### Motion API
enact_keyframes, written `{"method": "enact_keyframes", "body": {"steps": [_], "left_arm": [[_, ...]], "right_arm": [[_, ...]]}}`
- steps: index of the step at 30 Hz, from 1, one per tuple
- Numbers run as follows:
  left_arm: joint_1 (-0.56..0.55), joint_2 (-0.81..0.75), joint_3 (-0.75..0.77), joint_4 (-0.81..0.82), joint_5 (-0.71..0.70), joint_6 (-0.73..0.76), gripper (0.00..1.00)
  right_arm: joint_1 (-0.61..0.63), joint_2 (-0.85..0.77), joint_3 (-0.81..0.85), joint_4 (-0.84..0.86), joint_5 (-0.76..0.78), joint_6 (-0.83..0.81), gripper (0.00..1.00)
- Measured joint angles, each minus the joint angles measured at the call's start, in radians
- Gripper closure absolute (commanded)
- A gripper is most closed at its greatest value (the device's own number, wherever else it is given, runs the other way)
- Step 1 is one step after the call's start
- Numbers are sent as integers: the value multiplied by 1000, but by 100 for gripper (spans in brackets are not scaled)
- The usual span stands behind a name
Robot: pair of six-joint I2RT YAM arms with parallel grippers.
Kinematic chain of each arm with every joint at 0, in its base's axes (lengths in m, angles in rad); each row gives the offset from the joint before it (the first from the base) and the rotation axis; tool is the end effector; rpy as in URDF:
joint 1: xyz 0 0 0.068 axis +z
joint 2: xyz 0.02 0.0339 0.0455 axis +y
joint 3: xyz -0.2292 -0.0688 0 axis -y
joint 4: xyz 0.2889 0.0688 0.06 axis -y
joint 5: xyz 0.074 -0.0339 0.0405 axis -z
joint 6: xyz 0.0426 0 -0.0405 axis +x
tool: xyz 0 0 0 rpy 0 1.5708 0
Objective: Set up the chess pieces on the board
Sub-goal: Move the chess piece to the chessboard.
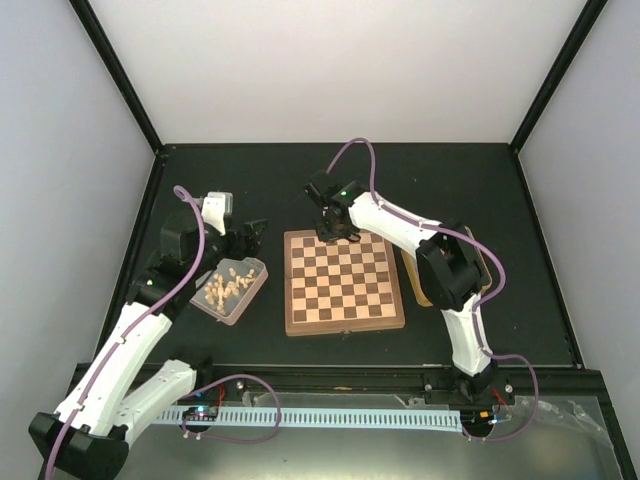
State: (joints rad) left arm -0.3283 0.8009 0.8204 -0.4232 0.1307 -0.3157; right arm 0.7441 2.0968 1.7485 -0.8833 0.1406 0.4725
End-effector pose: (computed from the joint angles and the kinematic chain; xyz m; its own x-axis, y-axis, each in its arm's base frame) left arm 0.2396 -0.0875 0.2980 -0.4880 -0.1590 -0.8583 0.2963 0.8947 -0.3342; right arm 0.3467 0.3111 0.1600 -0.9074 -0.2228 -0.3564 -0.2509 0.9674 0.0338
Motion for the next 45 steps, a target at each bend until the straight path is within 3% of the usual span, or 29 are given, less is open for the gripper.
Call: {"method": "enact_keyframes", "body": {"steps": [16,26,45], "left_arm": [[2,0,0,0,0,0,6],[5,0,-1,0,0,0,6],[6,0,-5,0,0,0,6]], "right_arm": [[0,33,42,-36,2,-23,71],[0,33,43,-42,-6,-29,81],[0,33,43,-37,-12,-29,81]]}}
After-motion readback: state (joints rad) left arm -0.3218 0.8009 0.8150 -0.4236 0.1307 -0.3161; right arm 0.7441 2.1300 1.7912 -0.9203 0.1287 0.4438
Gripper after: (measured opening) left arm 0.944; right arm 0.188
